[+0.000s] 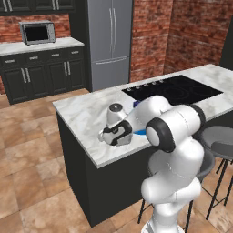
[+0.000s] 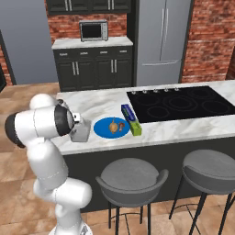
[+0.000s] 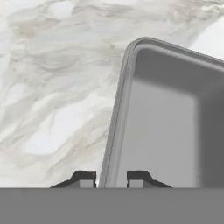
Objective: Retrieve the tupperware and aluminum foil from the cabinet and place them on the dining counter near the plate with onion and mushroom to prepare for storing leftovers.
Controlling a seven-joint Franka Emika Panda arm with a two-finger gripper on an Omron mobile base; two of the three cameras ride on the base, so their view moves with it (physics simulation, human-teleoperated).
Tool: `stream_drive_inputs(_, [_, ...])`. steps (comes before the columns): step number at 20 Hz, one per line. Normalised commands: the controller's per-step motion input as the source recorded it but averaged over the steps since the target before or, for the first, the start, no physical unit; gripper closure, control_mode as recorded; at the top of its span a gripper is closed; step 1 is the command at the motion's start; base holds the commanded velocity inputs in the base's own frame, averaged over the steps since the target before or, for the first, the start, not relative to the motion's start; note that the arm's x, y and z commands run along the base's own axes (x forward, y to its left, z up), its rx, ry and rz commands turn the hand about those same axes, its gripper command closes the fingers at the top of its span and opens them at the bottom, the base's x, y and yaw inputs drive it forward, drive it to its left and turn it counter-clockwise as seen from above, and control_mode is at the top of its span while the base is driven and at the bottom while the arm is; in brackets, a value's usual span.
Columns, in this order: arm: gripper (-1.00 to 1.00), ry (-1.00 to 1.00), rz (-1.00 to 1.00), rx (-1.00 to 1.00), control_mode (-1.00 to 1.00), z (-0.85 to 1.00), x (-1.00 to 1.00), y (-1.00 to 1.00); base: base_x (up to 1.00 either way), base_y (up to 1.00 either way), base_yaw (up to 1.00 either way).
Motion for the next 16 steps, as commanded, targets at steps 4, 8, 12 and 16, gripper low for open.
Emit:
stream_drive_inputs(4, [-1.0,0.0,0.0,0.0,-1.0,-0.27,0.64,0.03,0.0,0.0,0.0])
stream_drive_inputs(8, [-1.0,-0.02,0.0,-0.01,-1.0,-0.08,0.32,0.0,0.0,0.0,0.0])
stream_drive_inputs(12, [-1.0,-0.15,0.0,-0.06,-1.0,0.78,-0.44,0.0,0.0,0.0,0.0])
stream_drive_inputs(16, [-1.0,-0.18,-0.01,-0.05,-1.0,1.0,-0.7,-0.01,0.0,0.0,0.0])
